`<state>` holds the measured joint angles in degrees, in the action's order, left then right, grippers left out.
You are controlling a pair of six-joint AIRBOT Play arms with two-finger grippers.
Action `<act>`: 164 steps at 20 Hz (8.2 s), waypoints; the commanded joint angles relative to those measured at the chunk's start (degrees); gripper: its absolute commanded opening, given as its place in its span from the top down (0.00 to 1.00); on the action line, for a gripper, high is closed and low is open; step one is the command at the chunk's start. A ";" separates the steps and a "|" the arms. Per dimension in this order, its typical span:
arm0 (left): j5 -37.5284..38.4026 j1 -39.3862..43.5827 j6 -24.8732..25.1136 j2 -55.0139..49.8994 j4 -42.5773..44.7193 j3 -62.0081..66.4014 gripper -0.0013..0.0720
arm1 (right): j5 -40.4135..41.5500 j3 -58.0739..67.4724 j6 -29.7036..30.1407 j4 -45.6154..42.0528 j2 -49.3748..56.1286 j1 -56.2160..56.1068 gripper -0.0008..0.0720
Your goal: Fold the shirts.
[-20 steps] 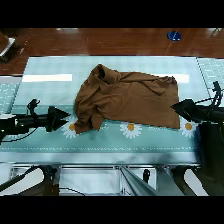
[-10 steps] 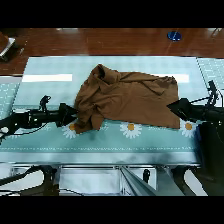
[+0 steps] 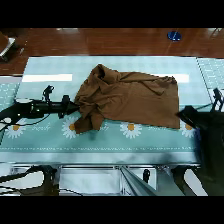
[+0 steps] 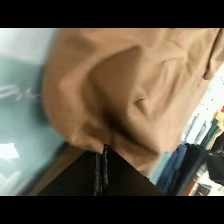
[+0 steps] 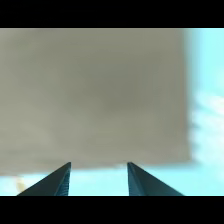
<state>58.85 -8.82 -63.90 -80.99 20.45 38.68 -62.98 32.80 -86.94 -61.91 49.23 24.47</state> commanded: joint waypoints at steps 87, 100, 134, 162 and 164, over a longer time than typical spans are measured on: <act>14.75 -2.21 -14.12 -12.00 46.56 55.36 0.96 | -17.84 62.16 8.61 6.51 45.51 -9.53 0.96; 12.74 -2.56 -12.20 -14.32 46.75 33.88 0.96 | -13.49 41.68 8.02 0.22 45.42 -12.79 0.96; 9.33 -16.13 -3.89 12.76 26.45 -14.86 0.96 | 4.52 -8.13 3.78 13.03 -6.47 0.76 0.43; 10.23 -15.28 -0.87 11.89 7.65 4.13 0.96 | -3.04 8.59 13.11 18.23 11.72 -2.80 0.96; 6.36 -12.66 -1.64 10.14 6.08 8.98 0.96 | -2.89 14.16 13.16 20.26 15.15 -2.80 0.96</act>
<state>70.26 -23.90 -64.47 -69.25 31.64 41.23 -66.43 39.31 -73.41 -43.97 61.47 21.69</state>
